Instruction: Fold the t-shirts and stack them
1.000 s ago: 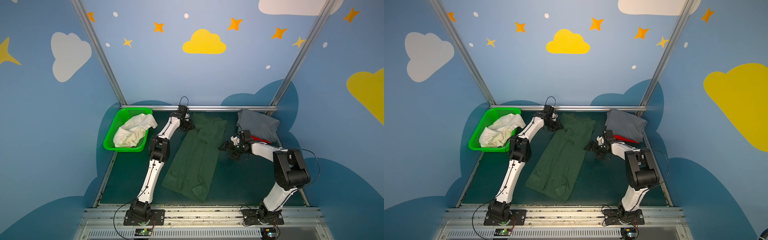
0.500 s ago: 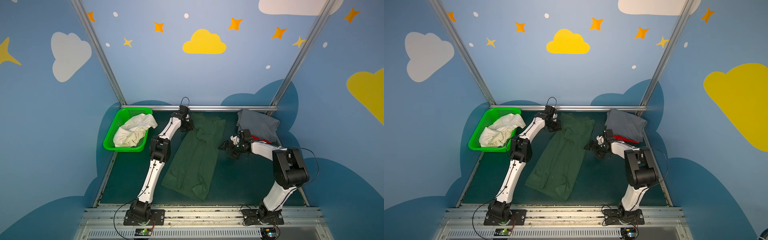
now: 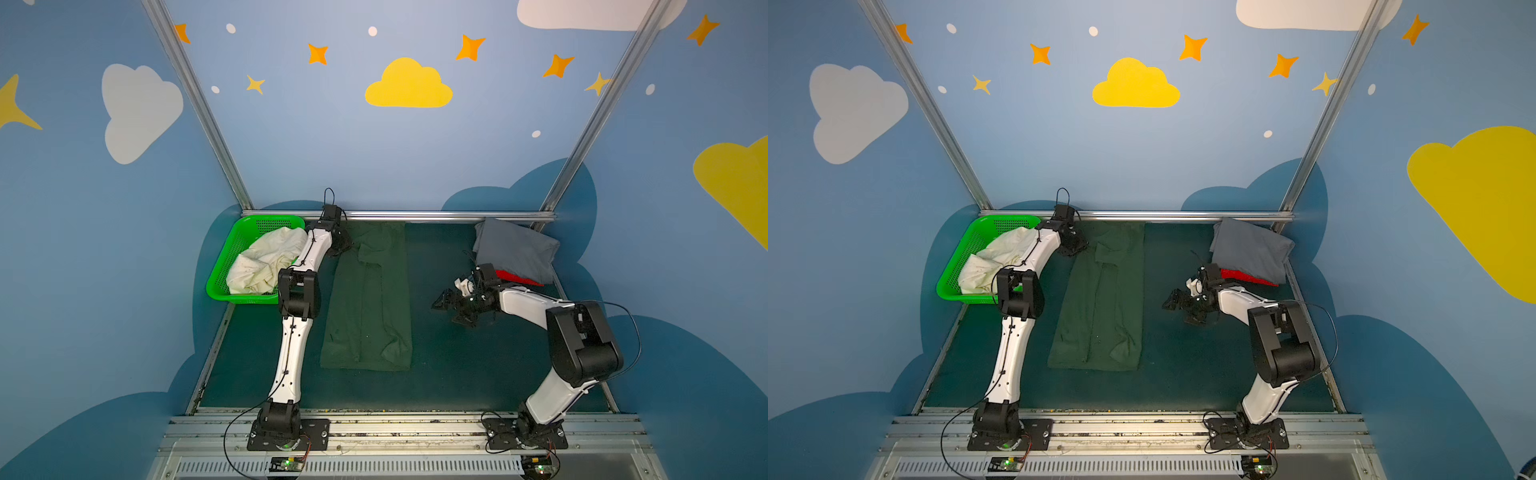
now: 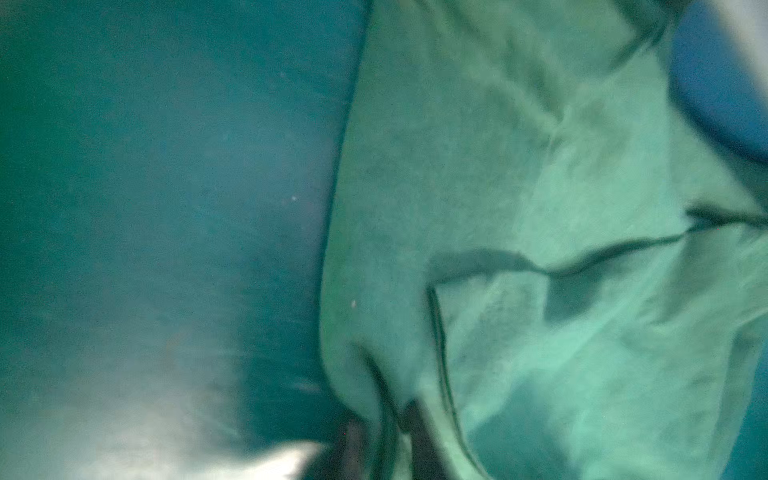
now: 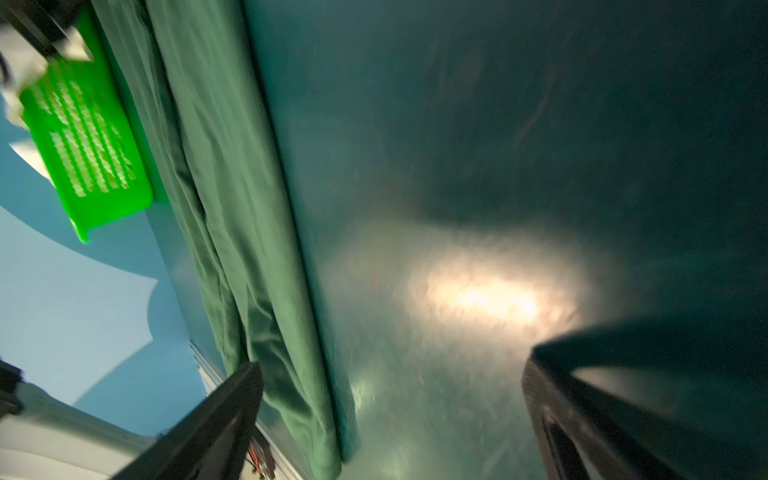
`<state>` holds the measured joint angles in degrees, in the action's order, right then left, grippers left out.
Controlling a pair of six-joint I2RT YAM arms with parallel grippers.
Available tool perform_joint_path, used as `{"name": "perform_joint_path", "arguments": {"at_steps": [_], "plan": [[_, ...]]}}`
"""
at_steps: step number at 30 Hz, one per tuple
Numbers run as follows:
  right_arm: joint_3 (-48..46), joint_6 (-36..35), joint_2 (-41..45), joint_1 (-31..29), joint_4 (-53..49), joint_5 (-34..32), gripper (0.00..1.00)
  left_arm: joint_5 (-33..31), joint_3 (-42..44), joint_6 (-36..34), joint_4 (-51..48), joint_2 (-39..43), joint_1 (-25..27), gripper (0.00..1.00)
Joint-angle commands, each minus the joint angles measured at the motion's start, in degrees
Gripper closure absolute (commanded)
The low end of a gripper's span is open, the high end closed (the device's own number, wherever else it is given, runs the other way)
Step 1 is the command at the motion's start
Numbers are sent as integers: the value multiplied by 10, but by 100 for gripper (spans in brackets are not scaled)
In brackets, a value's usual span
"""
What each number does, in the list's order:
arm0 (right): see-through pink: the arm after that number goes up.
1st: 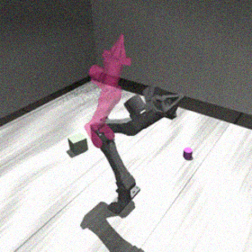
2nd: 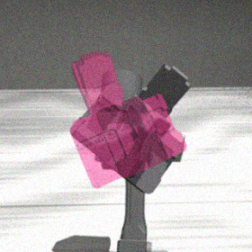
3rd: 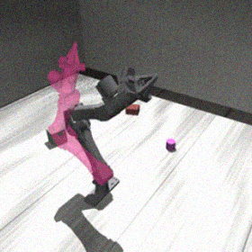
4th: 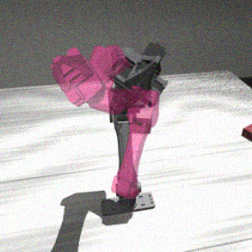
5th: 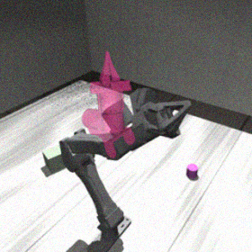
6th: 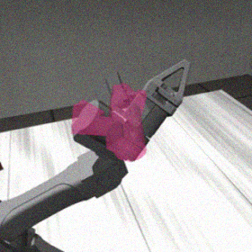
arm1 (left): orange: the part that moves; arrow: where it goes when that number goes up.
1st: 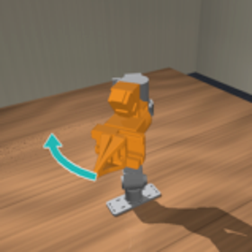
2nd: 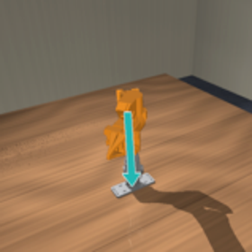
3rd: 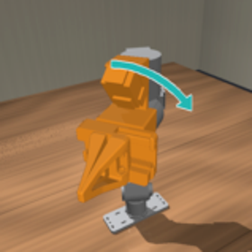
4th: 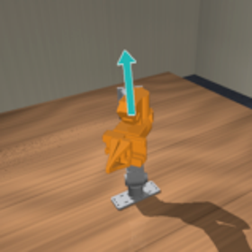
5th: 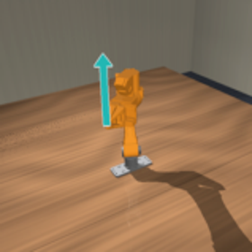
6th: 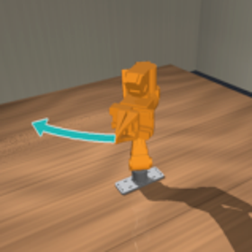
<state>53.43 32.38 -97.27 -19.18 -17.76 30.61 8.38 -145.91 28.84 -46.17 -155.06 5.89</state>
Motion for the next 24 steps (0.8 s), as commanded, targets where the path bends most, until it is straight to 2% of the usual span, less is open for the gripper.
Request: {"name": "perform_joint_path", "arguments": {"at_steps": [1, 4, 7, 11, 18, 24], "plan": [[-10, -4, 33, -31, -46, -27, 2, -26, 26, 13, -42, 23, 6, 38], [-19, -2, 51, -57, -54, -40, 2, -24, 80, 11, -26, 68, 7, 19], [-34, 5, 60, -70, -50, -40, 3, -20, 182, 5, 31, 137, 8, 0], [-58, 18, 71, -83, -36, -41, 2, -44, 316, 5, 100, 229, 7, 0], [-85, 31, 87, -111, -36, -57, 3, -44, 449, 14, 147, 342, 8, 0], [-116, 44, 108, -136, -35, -59, 4, -61, 638, 34, 226, 492, 8, 0]]}}
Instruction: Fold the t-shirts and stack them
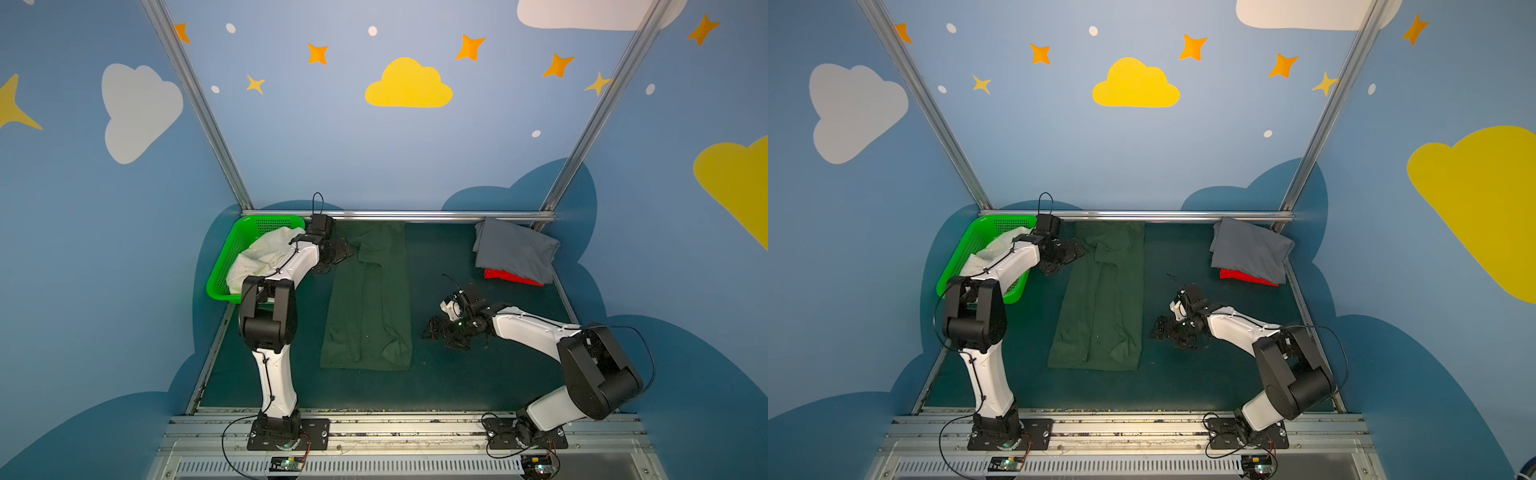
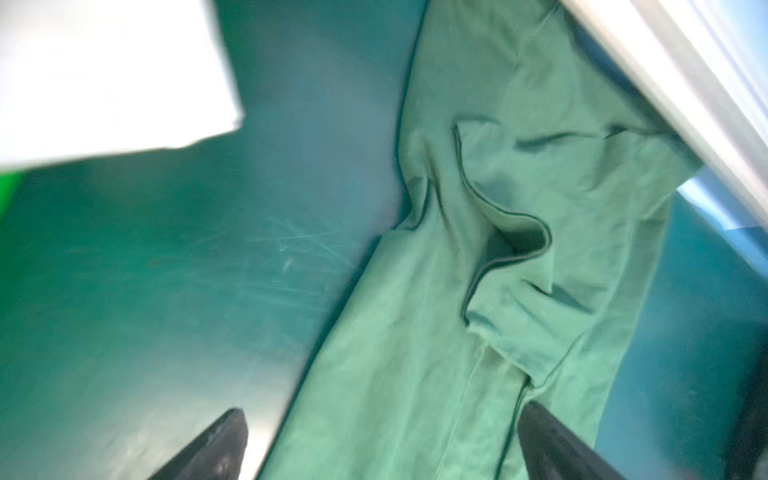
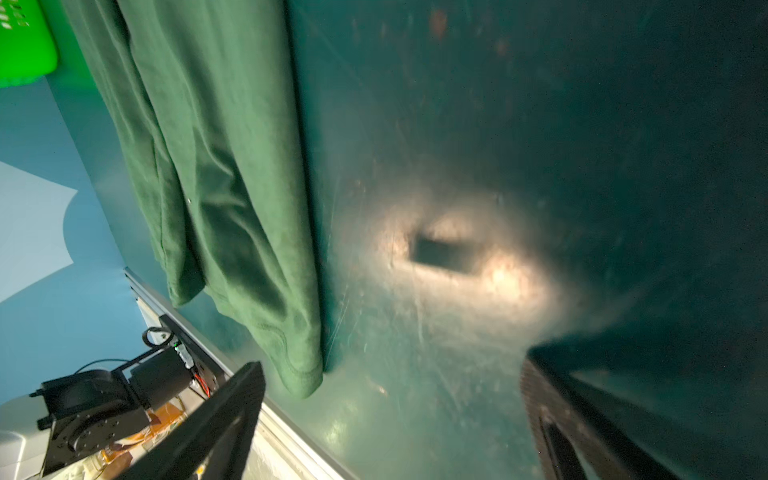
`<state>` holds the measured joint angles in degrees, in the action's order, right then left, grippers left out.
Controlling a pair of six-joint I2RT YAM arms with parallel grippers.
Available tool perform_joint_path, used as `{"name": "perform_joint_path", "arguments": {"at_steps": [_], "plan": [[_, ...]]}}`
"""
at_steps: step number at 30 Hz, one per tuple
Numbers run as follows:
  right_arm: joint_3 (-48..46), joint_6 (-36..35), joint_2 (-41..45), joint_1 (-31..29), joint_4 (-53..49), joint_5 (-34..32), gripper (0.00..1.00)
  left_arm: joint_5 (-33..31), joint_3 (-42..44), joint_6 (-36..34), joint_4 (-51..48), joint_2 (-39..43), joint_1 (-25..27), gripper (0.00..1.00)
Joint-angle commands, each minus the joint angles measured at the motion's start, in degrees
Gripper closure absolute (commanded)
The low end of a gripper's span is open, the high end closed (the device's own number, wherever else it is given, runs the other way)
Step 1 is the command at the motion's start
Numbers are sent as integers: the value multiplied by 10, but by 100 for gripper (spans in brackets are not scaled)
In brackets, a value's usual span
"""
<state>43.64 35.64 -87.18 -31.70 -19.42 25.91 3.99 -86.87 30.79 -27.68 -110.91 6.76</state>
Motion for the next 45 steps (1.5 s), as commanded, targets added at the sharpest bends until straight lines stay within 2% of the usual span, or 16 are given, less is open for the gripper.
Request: {"name": "perform_joint_path", "arguments": {"at_steps": [1, 5, 9, 14, 18, 24, 32, 45], "plan": [[-18, 11, 8, -15, -21, -16, 5, -18, 84, 19, 53, 79, 0, 0], [-9, 7, 7, -37, -36, -24, 11, -37, 197, 31, 69, 176, 9, 0], [0, 7, -2, -58, -40, -21, 26, -60, 303, 36, 51, 268, 23, 0], [14, 9, -23, -87, -40, -21, 32, -63, 441, 48, 34, 400, 45, 0], [26, 14, -49, -100, -29, -19, 34, -42, 494, 60, 4, 475, 57, 0], [41, 25, -67, -112, -18, -20, 36, -50, 565, 76, -17, 555, 70, 0], [49, 29, -92, -126, -11, -6, 36, -20, 615, 100, -7, 583, 68, 0], [67, 22, -124, -138, -21, 5, 45, 35, 606, 88, 11, 475, 69, 0]]}}
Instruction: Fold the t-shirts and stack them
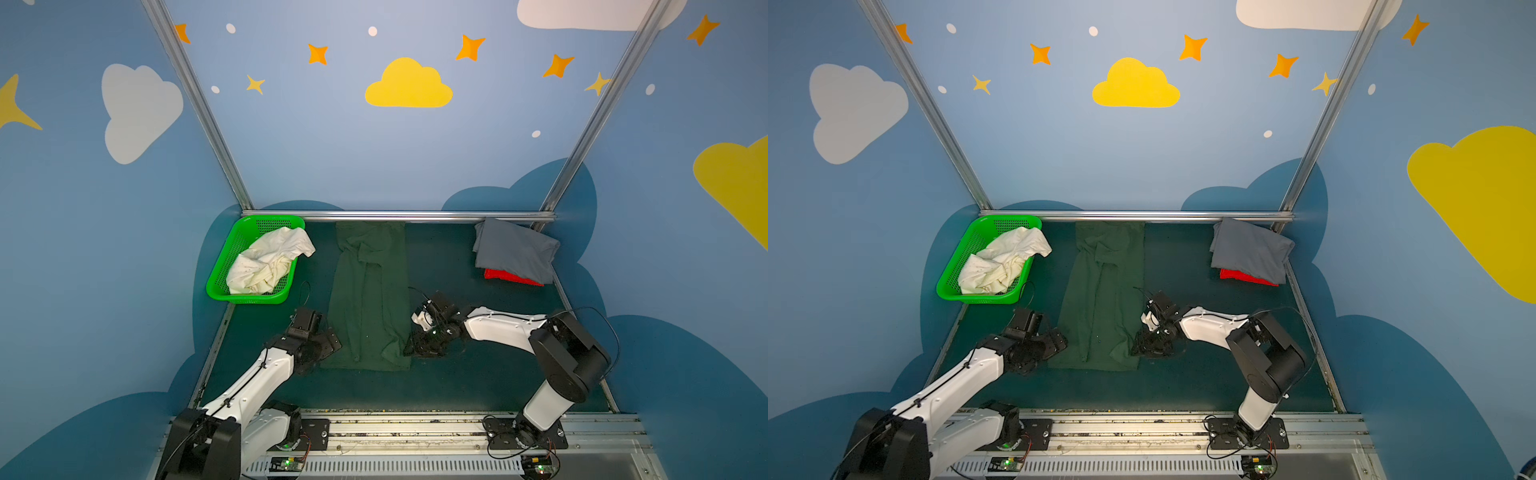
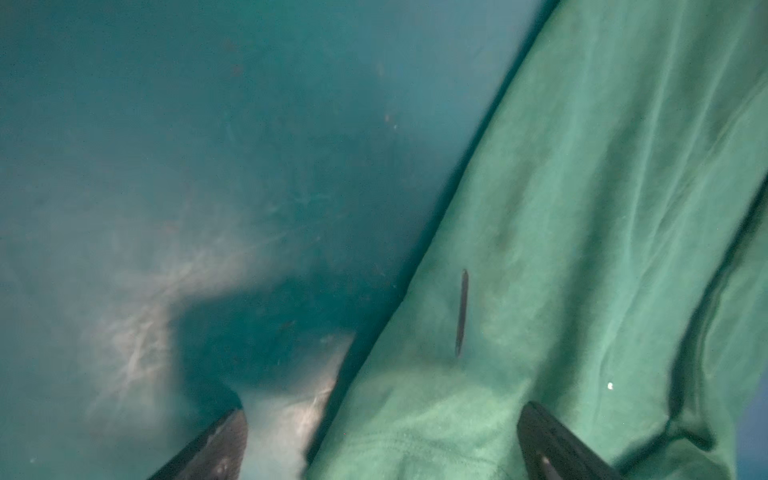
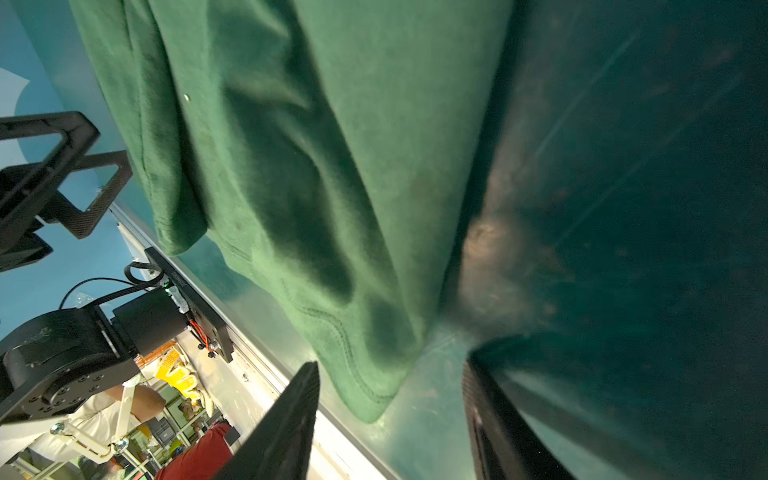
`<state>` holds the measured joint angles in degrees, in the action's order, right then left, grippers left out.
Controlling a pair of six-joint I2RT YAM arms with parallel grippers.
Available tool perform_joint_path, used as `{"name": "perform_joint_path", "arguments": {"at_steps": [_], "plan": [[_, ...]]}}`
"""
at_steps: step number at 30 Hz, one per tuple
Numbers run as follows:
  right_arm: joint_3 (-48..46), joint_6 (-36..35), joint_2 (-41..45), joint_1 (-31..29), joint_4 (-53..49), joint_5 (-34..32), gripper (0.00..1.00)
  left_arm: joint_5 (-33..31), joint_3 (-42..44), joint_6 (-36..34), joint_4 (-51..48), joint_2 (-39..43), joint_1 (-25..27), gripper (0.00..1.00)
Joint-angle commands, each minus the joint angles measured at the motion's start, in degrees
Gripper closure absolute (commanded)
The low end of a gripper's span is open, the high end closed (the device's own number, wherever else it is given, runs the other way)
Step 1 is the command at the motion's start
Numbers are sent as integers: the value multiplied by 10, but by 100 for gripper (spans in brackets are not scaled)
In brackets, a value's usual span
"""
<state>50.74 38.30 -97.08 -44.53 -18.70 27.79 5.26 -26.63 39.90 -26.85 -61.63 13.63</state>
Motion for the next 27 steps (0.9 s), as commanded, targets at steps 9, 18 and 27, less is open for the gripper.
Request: {"name": "perform_joint_path", "arguments": {"at_steps": [9, 18, 27], "plan": [[12, -27, -50, -35, -91, -25, 52, 43, 22, -7, -3, -22, 5, 2], [40, -28, -79, -44, -112, -43, 67, 43, 40, -8, -16, 25, 13, 14], [41, -20, -89, -43, -103, -48, 70, 44, 45, -1, -7, 1, 21, 29]]}}
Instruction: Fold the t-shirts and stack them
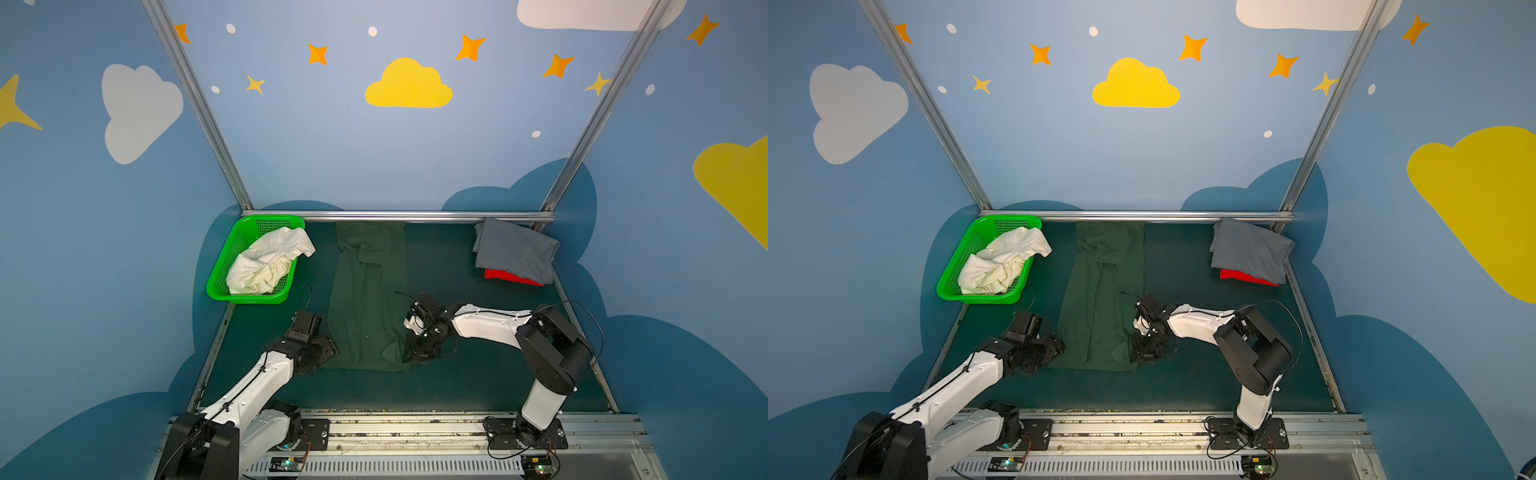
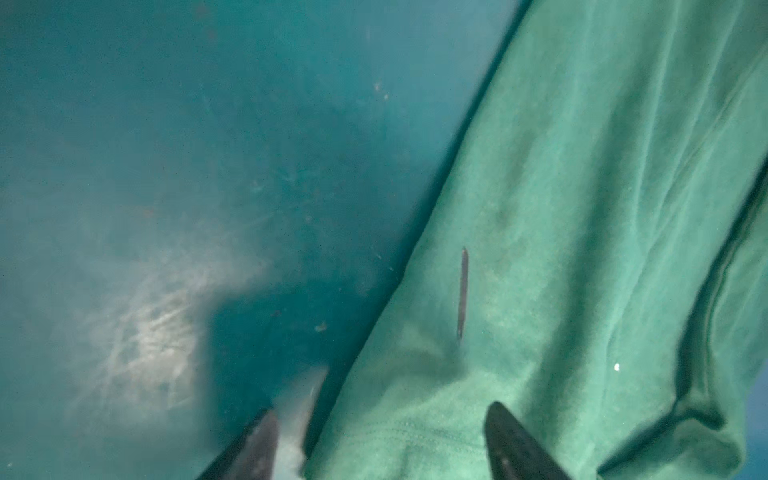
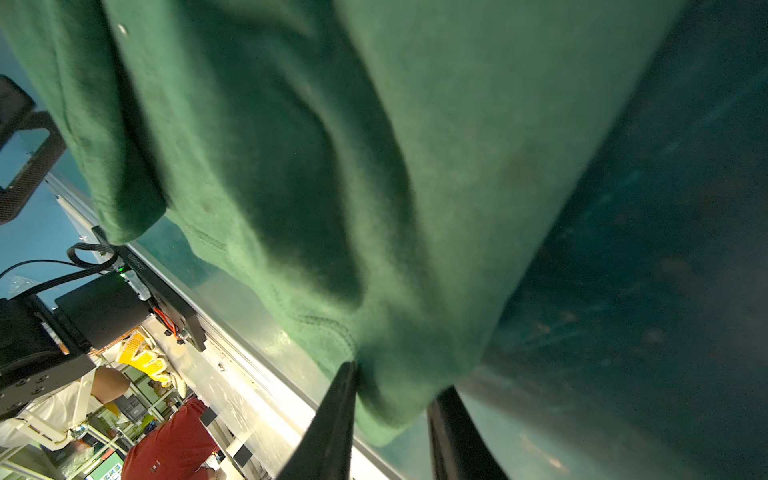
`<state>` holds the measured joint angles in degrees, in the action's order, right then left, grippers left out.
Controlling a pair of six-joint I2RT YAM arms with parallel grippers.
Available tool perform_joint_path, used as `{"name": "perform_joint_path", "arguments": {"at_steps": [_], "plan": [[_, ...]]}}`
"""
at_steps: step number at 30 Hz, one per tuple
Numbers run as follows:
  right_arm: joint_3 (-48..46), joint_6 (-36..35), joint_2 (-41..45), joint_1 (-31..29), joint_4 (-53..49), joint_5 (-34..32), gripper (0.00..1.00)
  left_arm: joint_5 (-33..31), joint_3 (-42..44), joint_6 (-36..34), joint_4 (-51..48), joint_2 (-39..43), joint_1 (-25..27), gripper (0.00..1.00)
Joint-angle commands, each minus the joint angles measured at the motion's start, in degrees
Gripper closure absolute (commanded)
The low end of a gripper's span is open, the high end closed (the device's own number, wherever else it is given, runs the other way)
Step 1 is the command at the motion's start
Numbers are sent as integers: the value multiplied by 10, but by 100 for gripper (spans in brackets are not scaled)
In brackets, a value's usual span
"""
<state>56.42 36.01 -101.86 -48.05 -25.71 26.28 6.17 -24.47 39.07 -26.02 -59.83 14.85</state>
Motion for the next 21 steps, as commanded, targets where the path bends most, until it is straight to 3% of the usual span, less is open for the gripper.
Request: {"name": "perform_joint_path", "arguments": {"at_steps": [1, 6, 8, 10, 14, 18, 21], "plan": [[-17, 2, -42, -7, -31, -31, 72, 35, 26, 9, -14, -18, 10, 30], [-24, 2, -39, 5, -19, -19, 77, 30, 15, 9, -13, -51, 15, 32], [-30, 5, -32, 10, -12, -19, 84, 35, 9, 6, -8, -71, 21, 36], [-34, 6, -27, 13, -5, -18, 85, 33, 2, 7, -5, -91, 30, 41], [-33, 5, -30, 18, 2, -10, 90, 42, -12, 14, 17, -137, 57, 58], [-33, -1, -27, 21, 3, -10, 100, 48, -44, 14, 7, -187, 76, 95], [-35, -6, -15, 23, 0, -16, 100, 35, -68, 8, -23, -189, 85, 97]]}}
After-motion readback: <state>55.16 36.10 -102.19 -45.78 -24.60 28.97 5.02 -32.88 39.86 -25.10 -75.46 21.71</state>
